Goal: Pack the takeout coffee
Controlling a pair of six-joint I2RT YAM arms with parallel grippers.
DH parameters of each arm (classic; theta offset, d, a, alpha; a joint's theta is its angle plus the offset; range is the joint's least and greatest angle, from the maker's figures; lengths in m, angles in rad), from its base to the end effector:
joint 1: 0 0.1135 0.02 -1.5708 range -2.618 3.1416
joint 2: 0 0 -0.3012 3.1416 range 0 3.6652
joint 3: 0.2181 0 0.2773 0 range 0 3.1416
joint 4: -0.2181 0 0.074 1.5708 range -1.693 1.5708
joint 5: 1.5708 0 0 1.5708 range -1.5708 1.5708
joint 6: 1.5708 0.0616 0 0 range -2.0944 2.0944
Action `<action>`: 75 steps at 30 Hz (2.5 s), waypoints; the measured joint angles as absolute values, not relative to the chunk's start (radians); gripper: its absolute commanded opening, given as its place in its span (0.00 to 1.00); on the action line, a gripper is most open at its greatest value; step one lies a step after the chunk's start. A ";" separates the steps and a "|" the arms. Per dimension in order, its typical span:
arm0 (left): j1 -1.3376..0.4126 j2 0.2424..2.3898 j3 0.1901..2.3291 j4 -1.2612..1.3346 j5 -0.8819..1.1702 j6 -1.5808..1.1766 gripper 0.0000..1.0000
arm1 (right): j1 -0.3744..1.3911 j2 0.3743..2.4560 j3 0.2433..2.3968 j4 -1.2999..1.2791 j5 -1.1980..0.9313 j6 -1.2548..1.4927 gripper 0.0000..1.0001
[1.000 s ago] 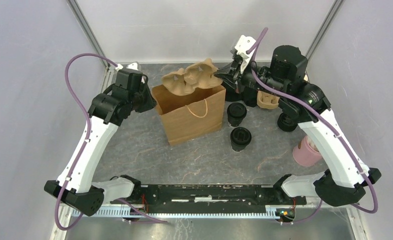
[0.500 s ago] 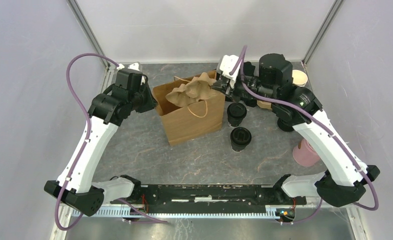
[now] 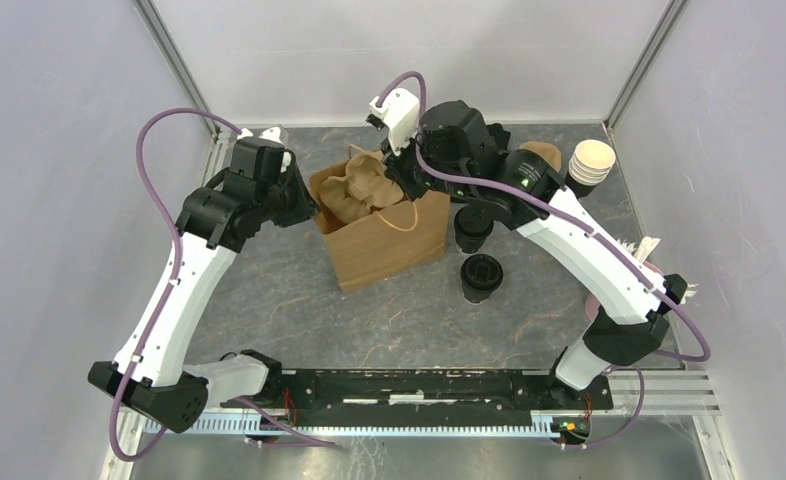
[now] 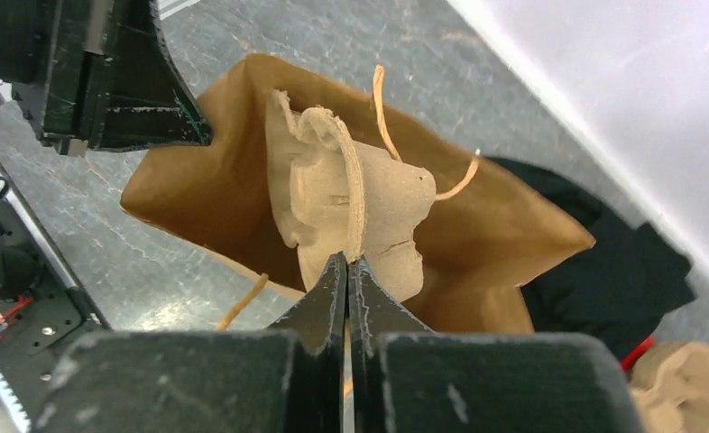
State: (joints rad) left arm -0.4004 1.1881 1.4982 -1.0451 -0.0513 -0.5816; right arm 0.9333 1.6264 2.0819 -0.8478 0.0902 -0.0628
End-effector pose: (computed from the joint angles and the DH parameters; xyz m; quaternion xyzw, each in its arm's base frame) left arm 0.2292 -0.0936 0.4418 -0.0930 0.9090 -0.1706 0.3688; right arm 0.2298 0.3009 0.5355 -0.3747 0.7416 0.2001 0.5192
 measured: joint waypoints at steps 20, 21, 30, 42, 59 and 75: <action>-0.401 1.188 1.498 -1.045 -0.042 -0.550 0.11 | 0.849 1.705 2.083 -0.979 0.109 0.210 0.00; -0.401 1.188 1.498 -1.045 -0.041 -0.549 0.11 | 0.842 1.708 2.075 -0.982 0.100 0.227 0.00; -0.401 1.200 1.498 -1.045 -0.021 -0.534 0.11 | 0.753 1.721 2.035 -0.985 0.011 0.311 0.00; -0.401 1.202 1.498 -1.045 -0.023 -0.529 0.11 | 0.740 1.764 2.022 -0.962 0.002 0.297 0.56; -0.401 1.213 1.497 -1.066 -0.057 -0.530 0.40 | 0.770 1.546 2.014 -0.875 0.169 0.206 0.78; -0.401 1.281 1.552 -1.108 -0.104 -0.529 0.35 | 0.764 1.742 2.006 -0.944 0.328 0.065 0.43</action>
